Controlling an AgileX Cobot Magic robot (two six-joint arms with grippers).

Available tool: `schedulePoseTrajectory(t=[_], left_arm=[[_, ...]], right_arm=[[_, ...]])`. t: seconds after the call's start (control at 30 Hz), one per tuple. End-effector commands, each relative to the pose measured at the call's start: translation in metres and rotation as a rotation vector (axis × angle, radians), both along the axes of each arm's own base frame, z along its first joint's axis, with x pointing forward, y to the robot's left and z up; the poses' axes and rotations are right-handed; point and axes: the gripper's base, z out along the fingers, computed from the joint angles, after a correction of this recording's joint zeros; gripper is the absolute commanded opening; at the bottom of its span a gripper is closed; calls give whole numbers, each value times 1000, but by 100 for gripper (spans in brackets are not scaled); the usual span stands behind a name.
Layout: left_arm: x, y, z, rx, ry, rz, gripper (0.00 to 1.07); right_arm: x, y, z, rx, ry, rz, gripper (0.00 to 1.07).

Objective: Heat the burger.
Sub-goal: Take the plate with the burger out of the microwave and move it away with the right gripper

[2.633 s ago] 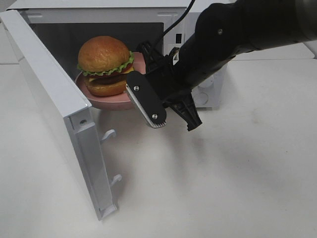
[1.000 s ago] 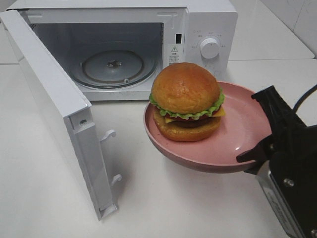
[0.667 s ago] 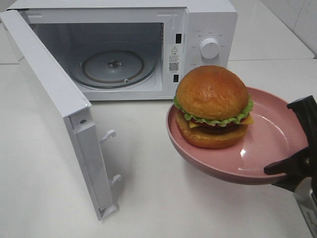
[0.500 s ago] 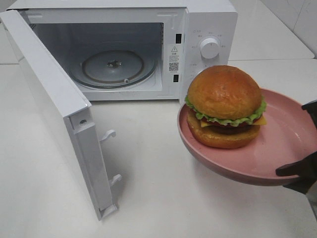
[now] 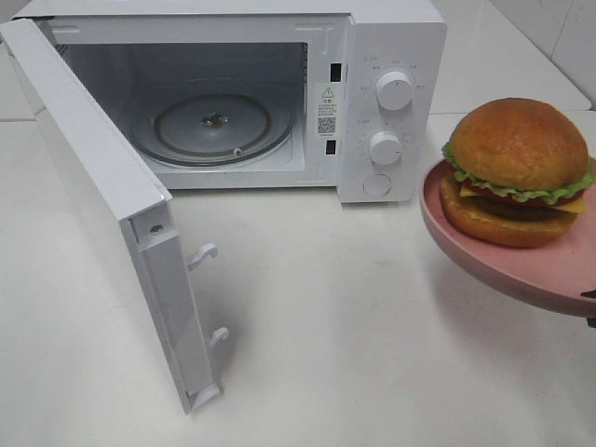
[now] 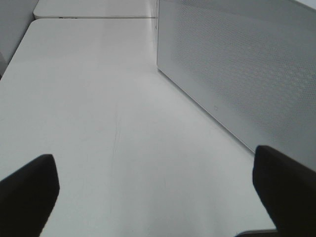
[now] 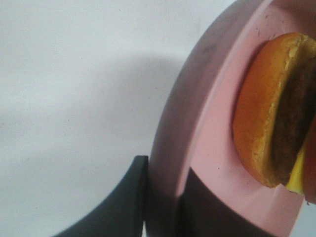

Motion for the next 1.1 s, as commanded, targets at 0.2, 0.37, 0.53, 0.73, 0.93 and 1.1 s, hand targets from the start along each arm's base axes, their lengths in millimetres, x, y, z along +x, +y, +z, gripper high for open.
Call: schedulePoseTrajectory(t=[0.2,0.37,0.53,0.73,0.93,1.1], left_arm=[[0,0,0,-2,-16,3,100],[0,0,0,-2,-16,3,100],[0,0,0,-2,-16,3,100],[0,0,0,-2,-16,3,100],[0,0,0,-2,-16,3,100],[0,0,0,-2,-16,3,100]], right_arm=[[5,-10,7,85,-76,-248,0],[10,-13,4,73,-64,-366,0],[17,-12,-1,92,-51,-491,0],[29,-9,-3,125,-54,-672,0],[45,-3,-2,89,-63,-858,0],[53,0,-1,62,-75,-974,0]])
